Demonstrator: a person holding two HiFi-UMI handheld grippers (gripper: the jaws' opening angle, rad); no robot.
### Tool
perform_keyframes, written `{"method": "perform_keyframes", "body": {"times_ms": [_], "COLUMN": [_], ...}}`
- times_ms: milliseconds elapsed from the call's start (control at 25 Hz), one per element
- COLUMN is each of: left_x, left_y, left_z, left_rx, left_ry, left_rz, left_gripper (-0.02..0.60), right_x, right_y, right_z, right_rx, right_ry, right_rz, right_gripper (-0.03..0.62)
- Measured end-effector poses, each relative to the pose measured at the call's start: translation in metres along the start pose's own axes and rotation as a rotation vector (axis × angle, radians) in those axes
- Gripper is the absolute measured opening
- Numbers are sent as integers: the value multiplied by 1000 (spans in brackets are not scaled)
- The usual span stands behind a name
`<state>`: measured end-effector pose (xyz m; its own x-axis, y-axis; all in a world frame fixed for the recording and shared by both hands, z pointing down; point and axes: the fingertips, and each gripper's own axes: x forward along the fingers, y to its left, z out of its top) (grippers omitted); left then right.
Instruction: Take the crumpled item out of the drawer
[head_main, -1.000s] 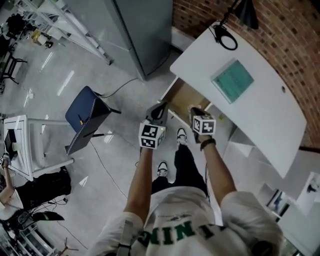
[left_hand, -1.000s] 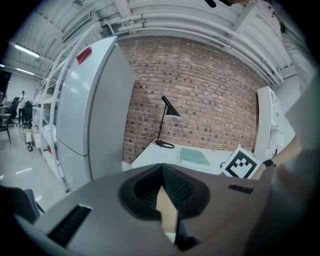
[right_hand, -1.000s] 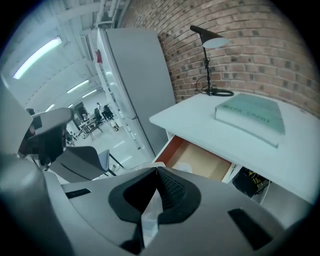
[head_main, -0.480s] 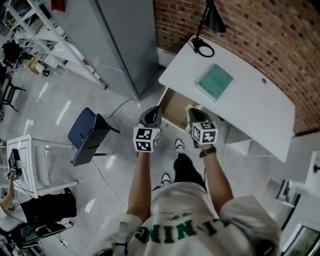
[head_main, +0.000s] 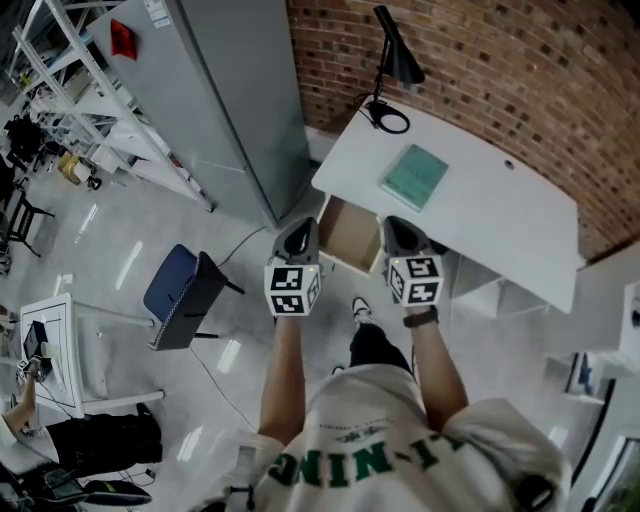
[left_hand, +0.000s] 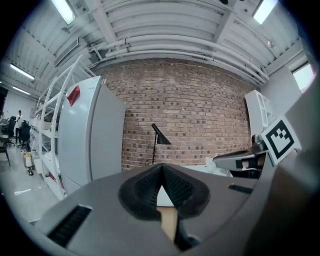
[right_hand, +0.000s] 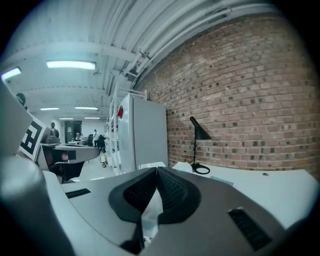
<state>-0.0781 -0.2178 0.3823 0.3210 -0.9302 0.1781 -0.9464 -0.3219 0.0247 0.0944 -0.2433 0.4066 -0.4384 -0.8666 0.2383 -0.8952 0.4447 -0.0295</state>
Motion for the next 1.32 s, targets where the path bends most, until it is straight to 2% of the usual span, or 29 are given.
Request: {"method": "perform_keyframes", "body": {"times_ms": [240, 480, 720, 960, 1320], "left_x": [-19, -25, -36, -28, -21], "left_y": [-8, -11, -16, -14, -16], "left_z": [29, 33, 40, 26, 33], "left_rx": [44, 62, 46, 39, 5], "left_ry": [-63, -94, -105, -120, -117], "left_rz": [14, 28, 37, 23, 21], "left_gripper": [-2, -2, -2, -2, -2], "right_x": [-26, -31, -44, -33, -40], "right_y": [8, 13, 17, 23, 17], "right_z": [32, 33, 38, 29, 65], "right_rx": [31, 29, 6, 8, -20], "right_ry": [-90, -114, -115, -118, -160], "right_rz": [-14, -13, -21, -1, 7], "right_gripper": [6, 6, 6, 6, 6]}}
